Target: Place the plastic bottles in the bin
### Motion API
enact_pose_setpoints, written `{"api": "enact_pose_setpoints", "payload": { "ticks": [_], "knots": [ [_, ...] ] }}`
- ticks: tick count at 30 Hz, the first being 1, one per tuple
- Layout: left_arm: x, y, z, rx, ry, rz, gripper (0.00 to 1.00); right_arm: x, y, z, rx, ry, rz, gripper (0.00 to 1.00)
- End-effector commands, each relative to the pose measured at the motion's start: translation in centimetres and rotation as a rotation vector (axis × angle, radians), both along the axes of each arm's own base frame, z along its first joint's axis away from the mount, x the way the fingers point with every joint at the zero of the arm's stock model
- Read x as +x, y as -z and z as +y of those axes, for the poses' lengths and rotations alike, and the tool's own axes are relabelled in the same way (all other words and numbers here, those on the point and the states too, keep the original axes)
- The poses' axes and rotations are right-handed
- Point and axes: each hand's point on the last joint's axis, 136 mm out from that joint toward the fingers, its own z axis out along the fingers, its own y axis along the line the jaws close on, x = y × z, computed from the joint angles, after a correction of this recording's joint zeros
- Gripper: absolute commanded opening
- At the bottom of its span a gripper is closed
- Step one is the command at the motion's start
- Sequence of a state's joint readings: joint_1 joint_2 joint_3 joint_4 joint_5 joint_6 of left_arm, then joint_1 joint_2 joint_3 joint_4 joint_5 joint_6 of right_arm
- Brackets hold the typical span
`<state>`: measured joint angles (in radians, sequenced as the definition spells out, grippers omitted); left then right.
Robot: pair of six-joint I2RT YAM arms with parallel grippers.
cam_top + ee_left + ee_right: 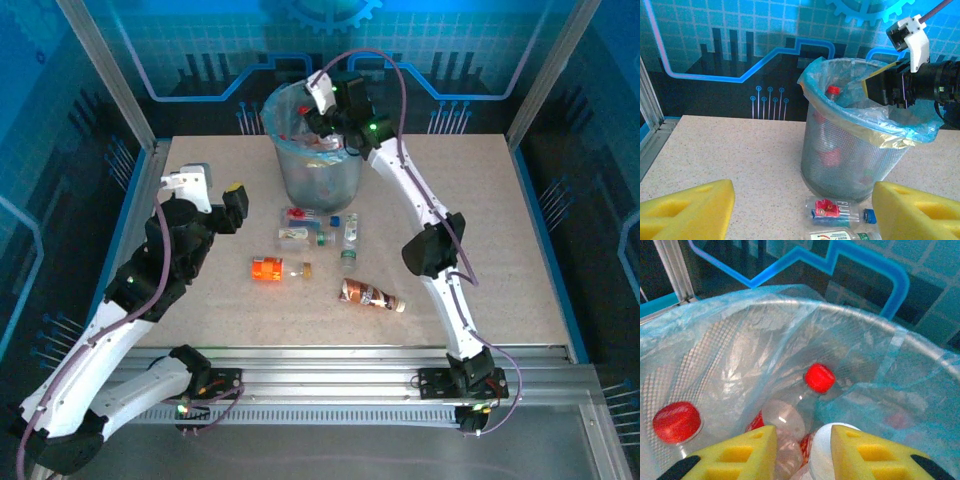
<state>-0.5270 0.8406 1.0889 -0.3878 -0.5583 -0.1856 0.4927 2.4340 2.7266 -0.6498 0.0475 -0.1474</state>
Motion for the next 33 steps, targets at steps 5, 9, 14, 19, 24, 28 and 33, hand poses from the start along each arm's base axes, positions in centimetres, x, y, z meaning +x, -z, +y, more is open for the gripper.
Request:
{"api": "enact_pose_setpoints", "payload": {
  "ticks": [5, 9, 14, 19, 24, 28, 33],
  "knots": [
    [0.0, 1.4, -0.2, -0.018, 0.008, 0.041, 0.74, -1.0, 3.4, -2.7, -0.023, 0.027, 0.174, 0.34],
    [0.1, 2.0, -0.2, -0.001, 0.007, 0.070, 0.74, -0.9, 4.9, -2.8, -0.026, 0.031, 0.213, 0.34],
    [0.0, 3.1, -0.5, 0.018, 0.021, 0.128, 0.74, -1.2, 5.6, -2.8, -0.023, 0.028, 0.247, 0.33],
    [0.1, 4.3, -0.8, 0.046, 0.044, 0.197, 0.74, -1.6, 2.8, -2.7, 0.007, 0.009, 0.199, 0.34],
    [-0.2, 4.6, -1.5, 0.084, 0.100, 0.243, 0.75, -3.1, -4.7, -3.0, 0.082, -0.010, 0.069, 0.51],
    [-0.7, 4.9, -2.2, 0.110, 0.157, 0.284, 0.75, -6.0, -12.6, -3.8, 0.164, -0.033, -0.075, 0.66],
    [-1.4, 5.7, -3.2, 0.121, 0.231, 0.324, 0.75, -10.5, -17.0, -4.9, 0.203, -0.070, -0.110, 0.69]
  ]
}}
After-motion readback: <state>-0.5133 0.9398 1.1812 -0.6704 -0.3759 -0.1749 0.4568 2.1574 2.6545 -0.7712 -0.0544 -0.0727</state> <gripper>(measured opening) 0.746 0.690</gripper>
